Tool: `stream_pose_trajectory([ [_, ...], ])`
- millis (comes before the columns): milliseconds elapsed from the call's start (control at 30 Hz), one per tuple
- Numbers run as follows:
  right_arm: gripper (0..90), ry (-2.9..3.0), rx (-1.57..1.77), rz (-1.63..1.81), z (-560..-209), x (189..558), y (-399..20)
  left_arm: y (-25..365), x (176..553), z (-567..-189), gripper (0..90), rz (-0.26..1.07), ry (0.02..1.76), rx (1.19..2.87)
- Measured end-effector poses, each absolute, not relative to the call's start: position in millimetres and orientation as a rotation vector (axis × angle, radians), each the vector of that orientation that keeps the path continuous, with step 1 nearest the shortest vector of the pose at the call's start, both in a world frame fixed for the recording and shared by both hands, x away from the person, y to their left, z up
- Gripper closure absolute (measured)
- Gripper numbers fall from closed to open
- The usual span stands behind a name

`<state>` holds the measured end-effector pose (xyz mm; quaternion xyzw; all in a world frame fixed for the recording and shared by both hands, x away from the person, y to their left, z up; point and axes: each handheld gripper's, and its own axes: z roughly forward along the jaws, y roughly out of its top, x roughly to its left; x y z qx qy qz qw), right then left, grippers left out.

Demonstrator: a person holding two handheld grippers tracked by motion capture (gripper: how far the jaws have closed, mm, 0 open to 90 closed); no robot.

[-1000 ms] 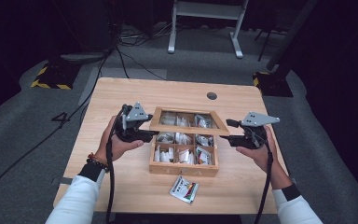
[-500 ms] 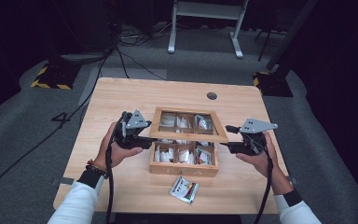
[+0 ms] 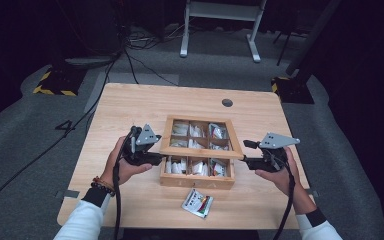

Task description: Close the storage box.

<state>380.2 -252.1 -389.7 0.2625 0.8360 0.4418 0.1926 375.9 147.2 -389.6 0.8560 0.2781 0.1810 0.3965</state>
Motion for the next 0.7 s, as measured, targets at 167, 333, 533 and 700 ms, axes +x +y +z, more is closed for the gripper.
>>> stream_pose_trajectory([
  [167,44.5,2.355,0.748,1.239,-394.1,377.6,-253.9,147.4,372.0,-394.6,42.5,0.46,0.703,2.189],
  [333,44.5,2.359,0.748,1.234,-397.1,375.6,-254.7,147.1,369.8,-397.9,43.9,0.459,0.703,2.193],
  [533,45.1,2.363,0.76,1.236,-401.5,372.8,-255.8,147.0,367.8,-402.7,43.0,0.448,0.701,2.205],
  [700,45.2,2.369,0.751,1.228,-403.4,370.9,-256.1,146.7,365.1,-404.9,40.8,0.444,0.699,2.22],
])
